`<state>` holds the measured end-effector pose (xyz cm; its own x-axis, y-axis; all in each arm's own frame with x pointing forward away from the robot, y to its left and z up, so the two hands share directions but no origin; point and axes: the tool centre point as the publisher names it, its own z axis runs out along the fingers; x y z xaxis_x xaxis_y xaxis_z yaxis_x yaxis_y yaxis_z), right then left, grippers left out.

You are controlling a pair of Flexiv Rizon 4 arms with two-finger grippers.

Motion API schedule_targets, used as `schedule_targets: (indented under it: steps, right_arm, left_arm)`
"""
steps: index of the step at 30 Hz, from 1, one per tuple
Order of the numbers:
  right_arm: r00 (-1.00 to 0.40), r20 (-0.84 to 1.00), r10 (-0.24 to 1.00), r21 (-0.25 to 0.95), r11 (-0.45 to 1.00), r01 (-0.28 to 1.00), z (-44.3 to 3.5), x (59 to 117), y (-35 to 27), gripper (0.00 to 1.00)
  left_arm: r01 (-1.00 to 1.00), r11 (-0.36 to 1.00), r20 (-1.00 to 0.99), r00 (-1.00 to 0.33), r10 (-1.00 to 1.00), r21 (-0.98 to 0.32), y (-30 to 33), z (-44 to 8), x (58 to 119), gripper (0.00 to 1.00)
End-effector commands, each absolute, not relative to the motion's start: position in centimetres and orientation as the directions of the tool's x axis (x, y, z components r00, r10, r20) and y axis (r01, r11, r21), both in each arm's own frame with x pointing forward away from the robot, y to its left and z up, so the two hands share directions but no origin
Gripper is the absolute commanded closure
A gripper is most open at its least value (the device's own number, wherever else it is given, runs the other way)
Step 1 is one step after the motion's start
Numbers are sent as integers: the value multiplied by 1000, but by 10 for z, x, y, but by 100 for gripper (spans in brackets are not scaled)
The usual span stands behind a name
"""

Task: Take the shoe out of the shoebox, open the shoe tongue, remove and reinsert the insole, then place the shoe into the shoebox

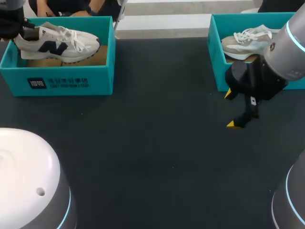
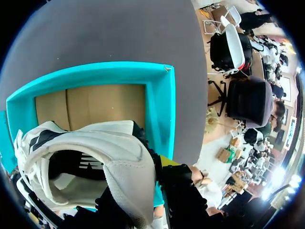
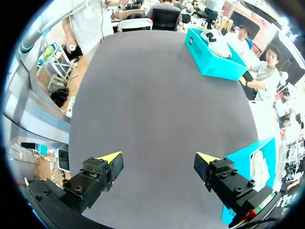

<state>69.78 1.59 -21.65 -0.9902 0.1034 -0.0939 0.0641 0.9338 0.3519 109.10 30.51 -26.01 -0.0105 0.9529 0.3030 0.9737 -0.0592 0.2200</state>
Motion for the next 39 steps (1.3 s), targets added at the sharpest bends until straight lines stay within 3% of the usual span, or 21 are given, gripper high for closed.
schedule_targets:
  steps: [1, 39]
  right_arm:
    - [-990, -93, 104, 351, 934, 65, -218, 698, 17, 0]
    - [-990, -93, 104, 351, 934, 65, -218, 698, 17, 0]
  left_arm:
    - [976, -58, 309, -9, 951, 208, 305, -265, 1095, 100]
    - [996, -47, 309, 23, 951, 71, 306, -312, 1057, 100]
